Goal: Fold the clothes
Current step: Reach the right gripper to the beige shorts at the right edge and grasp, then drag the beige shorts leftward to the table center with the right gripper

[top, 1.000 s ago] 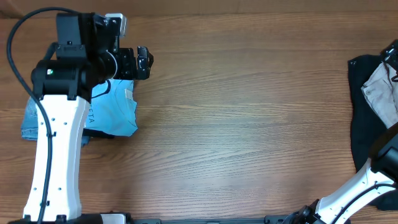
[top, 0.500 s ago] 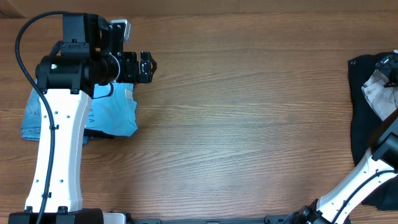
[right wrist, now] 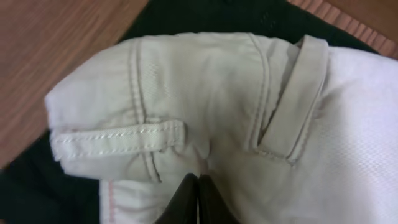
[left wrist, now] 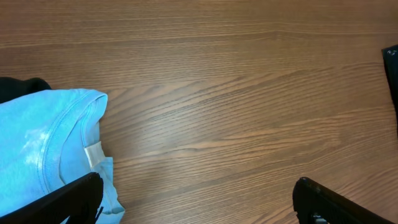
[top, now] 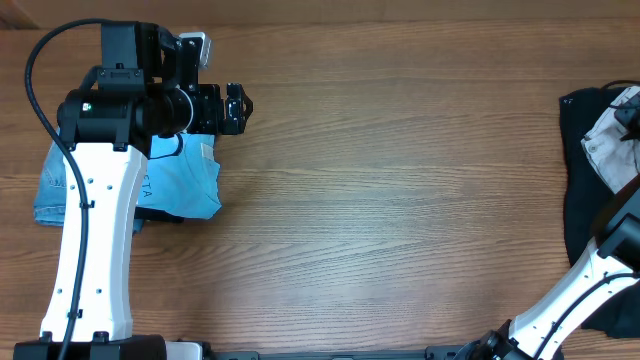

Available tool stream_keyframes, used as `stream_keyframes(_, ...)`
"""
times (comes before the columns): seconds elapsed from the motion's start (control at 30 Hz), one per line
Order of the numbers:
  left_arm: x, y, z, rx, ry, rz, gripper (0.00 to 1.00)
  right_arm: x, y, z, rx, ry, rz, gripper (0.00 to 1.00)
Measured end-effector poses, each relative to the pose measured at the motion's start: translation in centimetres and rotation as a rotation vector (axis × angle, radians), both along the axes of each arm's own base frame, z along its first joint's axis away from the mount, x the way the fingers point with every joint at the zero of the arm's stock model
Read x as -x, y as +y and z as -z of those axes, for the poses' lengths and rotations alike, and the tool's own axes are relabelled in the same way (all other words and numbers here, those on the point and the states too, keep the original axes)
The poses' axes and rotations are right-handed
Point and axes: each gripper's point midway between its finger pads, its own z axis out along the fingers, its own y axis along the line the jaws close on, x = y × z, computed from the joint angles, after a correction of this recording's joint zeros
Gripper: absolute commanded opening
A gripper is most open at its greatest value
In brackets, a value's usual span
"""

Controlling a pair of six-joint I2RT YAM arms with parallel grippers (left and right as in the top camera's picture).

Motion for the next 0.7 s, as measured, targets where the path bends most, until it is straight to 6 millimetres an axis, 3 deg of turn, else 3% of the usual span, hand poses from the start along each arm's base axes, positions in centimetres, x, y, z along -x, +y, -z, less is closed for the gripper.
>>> stream_keyframes(0.07, -0.1, 0.0, -0.1, 0.000, -0.004, 0.000, 0.98, -0.7, 1.2, -1.7, -0.034, -0.041, -0.039, 0.04)
stream_keyframes(0.13, -0.4, 0.0, -0.3, 0.001, -0.023, 0.000, 0.98, -1.3, 3.2, -5.0, -0.071, -0.106, -0.098, 0.04)
stream_keyframes(0.2, -0.7, 0.0, -0.5, 0.001, -0.034, 0.000, 0.98, -1.7, 5.2, -9.1, -0.077, -0.169, -0.148, 0.04)
stream_keyframes(0.23, -0.7, 0.0, -0.5, 0.001, -0.039, 0.000, 0.98, -2.2, 7.0, -12.7, -0.055, -0.220, -0.190, 0.04)
stream_keyframes(0.33, -0.7, 0.0, -0.5, 0.001, -0.039, 0.000, 1.00, -3.2, 10.7, -17.8, -0.012, -0.287, -0.263, 0.04)
stream_keyframes(0.4, -0.7, 0.0, -0.5, 0.001, -0.039, 0.000, 1.00, -3.4, 13.2, -18.0, -0.058, -0.277, -0.327, 0.04)
stream_keyframes(0.6, -0.9, 0.0, -0.7, 0.002, -0.048, 0.000, 0.99, -3.1, 18.7, -15.3, -0.253, -0.216, -0.469, 0.04)
stream_keyframes(0.7, -0.9, 0.0, -0.7, 0.002, -0.050, 0.000, 0.99, -3.3, 24.5, -14.5, -0.330, -0.160, -0.588, 0.04)
